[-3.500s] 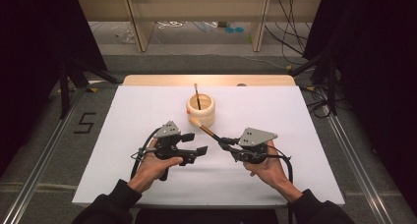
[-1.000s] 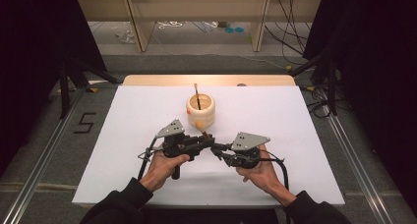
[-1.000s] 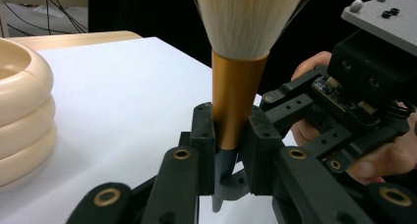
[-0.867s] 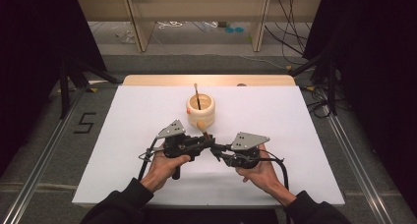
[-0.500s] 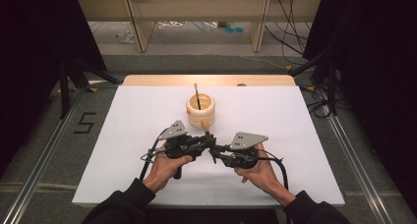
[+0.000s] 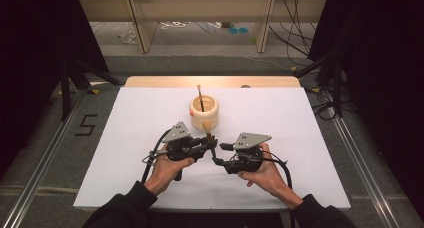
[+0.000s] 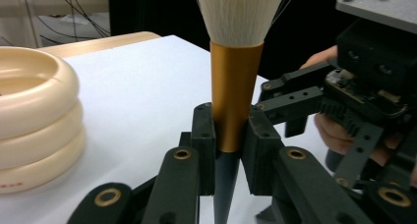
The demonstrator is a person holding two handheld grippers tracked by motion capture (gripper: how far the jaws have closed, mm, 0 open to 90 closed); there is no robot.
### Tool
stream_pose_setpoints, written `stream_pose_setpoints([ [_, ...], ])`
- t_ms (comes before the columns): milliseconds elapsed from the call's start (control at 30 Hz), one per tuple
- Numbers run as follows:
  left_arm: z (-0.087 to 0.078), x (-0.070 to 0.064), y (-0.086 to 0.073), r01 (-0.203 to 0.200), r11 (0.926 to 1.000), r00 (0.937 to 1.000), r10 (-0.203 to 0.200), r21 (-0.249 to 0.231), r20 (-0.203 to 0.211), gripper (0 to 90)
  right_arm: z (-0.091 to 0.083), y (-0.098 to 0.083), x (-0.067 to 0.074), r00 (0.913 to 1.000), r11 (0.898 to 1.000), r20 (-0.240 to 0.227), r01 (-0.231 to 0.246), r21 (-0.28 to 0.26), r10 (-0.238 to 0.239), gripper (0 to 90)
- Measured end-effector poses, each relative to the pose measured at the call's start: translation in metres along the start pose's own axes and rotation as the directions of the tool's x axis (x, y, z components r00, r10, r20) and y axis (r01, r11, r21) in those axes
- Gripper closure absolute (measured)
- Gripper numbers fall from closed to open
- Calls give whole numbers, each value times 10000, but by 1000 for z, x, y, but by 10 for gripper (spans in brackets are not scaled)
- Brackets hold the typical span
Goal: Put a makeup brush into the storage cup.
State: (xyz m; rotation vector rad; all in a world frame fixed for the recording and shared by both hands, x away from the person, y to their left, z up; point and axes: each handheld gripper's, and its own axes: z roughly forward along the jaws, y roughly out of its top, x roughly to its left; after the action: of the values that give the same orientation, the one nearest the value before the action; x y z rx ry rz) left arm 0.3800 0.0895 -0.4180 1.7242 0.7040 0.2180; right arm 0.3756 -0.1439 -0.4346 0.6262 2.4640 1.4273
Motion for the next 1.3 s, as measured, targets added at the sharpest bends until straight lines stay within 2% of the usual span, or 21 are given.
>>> stream_pose_setpoints([
  [133, -2, 3, 1, 32, 10000, 9997, -30, 82, -257, 773, -2, -2, -1, 9994, 10000, 353, 24, 75, -26, 374],
  [333, -4, 9, 4, -154, 9996, 9981, 169, 251, -600, 774, -9, -2, -3, 9983, 9998, 553, -199, 21, 197, 333],
  [600, -8, 16, 10, -209, 9992, 9957, 238, 340, -892, 773, -18, -3, -3, 9943, 9987, 932, -513, -16, 513, 245],
  [667, -9, 18, 12, -293, 9988, 9949, 328, 380, -955, 774, -21, -3, -5, 9931, 9993, 1115, -351, -141, 364, 241],
  [700, -9, 20, 13, -312, 9987, 9946, 350, 398, -976, 774, -22, -4, -5, 9938, 9991, 1036, -386, -171, 402, 236],
  [767, -9, 22, 14, -171, 9991, 9940, 212, 387, -1070, 774, -24, -6, -6, 9931, 9990, 1095, -406, -175, 423, 226],
  [1000, -10, 30, 20, -151, 9991, 9921, 198, 392, -1238, 773, -30, -11, -7, 9895, 9989, 1370, -448, -96, 457, 225],
  [1033, -11, 31, 22, -240, 9989, 9916, 290, 406, -1257, 773, -31, -11, -7, 9893, 9988, 1372, -497, -48, 499, 225],
  [1200, -12, 37, 26, -123, 9989, 9898, 186, 453, -1416, 773, -36, -15, -6, 9867, 9990, 1561, -432, -125, 447, 216],
  [1300, -12, 42, 29, -54, 9989, 9878, 126, 468, -1554, 773, -40, -17, -5, 9854, 9983, 1601, -552, -187, 575, 211],
])
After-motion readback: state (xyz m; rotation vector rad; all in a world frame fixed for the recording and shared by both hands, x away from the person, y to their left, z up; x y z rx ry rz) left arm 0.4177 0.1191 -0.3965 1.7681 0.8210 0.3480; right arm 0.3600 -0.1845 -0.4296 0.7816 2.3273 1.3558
